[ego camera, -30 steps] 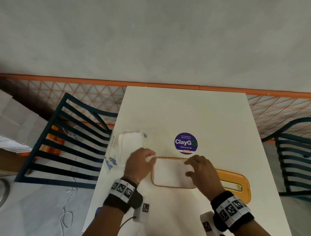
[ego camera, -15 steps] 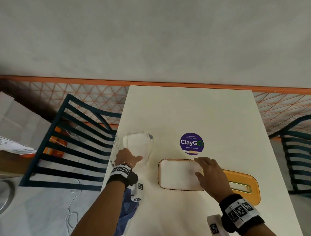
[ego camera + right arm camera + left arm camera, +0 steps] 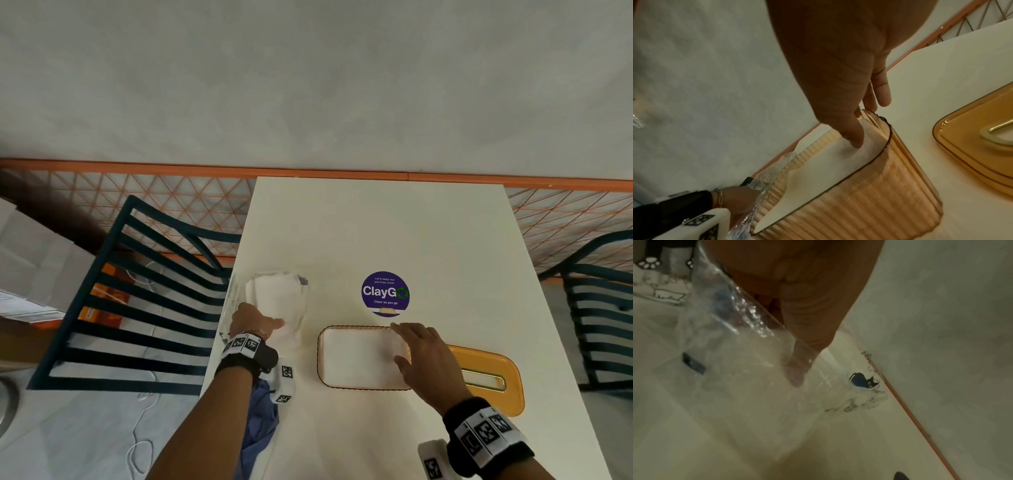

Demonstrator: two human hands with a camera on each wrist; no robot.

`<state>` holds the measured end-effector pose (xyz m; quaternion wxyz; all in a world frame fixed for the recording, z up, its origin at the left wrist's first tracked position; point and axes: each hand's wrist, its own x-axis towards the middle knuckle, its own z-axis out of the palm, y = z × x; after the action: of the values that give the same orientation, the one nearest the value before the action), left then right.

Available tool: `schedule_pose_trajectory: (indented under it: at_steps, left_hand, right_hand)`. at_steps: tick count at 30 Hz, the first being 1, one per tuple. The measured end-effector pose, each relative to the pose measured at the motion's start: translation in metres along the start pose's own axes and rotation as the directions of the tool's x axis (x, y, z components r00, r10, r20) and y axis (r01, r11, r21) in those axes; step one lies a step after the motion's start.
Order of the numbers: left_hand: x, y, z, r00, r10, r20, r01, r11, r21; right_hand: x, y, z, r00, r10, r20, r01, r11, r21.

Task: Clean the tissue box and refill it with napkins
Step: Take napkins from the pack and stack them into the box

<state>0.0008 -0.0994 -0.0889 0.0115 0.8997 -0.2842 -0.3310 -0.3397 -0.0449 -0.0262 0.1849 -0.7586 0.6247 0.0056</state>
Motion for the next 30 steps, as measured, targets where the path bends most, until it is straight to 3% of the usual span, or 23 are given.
schedule_pose_trajectory:
  at_steps: [6,14,30]
  left_hand:
    - [-0.003,-0.004,-0.006,0.997,0.078,0.022,-0.078,0.997,-0.027]
    - [-0.01,-0.01,-0.006,0.988,0.112,-0.108,-0.113,0.994,-0.004]
    - [-0.015,-0.012,-0.006,0.971,0.188,-0.148,-0.183,0.982,0.045]
  right_hand:
    - [-0.002,0.002,-0.004,1.0,0.009,0.016,-0.009,1.0,0.002]
    - [-0.006,0.001,-0.007,1.0,0.023,0.016,-0.023,1.0,0.004]
    - [-0.016,0.003,-0.007,0.998,0.042,0.046,-0.043,0.999,0.013]
